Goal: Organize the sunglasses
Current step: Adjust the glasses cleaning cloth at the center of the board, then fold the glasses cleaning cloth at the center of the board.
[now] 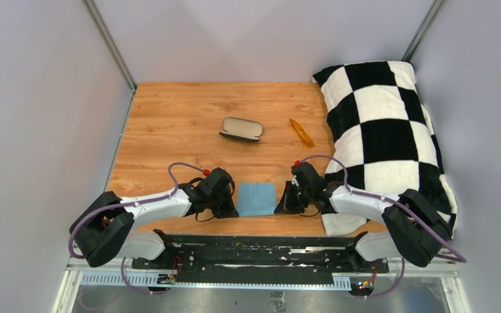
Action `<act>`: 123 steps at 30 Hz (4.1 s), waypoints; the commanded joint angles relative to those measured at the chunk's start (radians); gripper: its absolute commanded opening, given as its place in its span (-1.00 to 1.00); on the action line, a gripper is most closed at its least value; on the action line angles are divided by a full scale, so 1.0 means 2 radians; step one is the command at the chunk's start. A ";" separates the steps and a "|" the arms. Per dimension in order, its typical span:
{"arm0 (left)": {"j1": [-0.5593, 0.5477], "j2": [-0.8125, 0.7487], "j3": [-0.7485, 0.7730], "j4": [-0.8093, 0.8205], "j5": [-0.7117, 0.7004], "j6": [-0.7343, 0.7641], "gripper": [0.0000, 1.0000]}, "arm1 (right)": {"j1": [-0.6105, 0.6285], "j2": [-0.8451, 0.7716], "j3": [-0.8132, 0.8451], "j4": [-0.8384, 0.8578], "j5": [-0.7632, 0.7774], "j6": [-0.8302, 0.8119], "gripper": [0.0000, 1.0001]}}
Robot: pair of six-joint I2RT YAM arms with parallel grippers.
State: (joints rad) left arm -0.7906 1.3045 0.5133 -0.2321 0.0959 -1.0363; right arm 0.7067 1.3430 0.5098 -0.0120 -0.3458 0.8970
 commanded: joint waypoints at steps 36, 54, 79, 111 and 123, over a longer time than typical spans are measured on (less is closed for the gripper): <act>-0.004 0.048 0.115 -0.016 -0.107 0.142 0.03 | -0.040 0.073 0.202 -0.177 0.062 -0.298 -0.17; 0.027 0.135 0.108 0.052 -0.058 0.116 -0.44 | -0.045 0.151 0.246 -0.158 0.077 -0.294 0.10; 0.033 0.134 0.131 0.014 -0.071 0.141 -1.00 | -0.043 0.215 0.248 -0.131 0.065 -0.285 -0.76; 0.088 0.125 0.186 -0.013 -0.052 0.239 0.25 | -0.048 0.176 0.263 -0.166 0.119 -0.217 -0.25; 0.103 0.175 0.227 -0.030 0.024 0.286 -0.16 | -0.049 0.194 0.258 -0.146 0.094 -0.199 -0.35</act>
State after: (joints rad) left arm -0.5858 1.6085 0.9234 -0.2707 0.0822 -0.5163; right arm 0.6209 1.7103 1.0397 -0.3023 -0.1394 0.4835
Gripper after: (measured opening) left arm 0.429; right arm 0.337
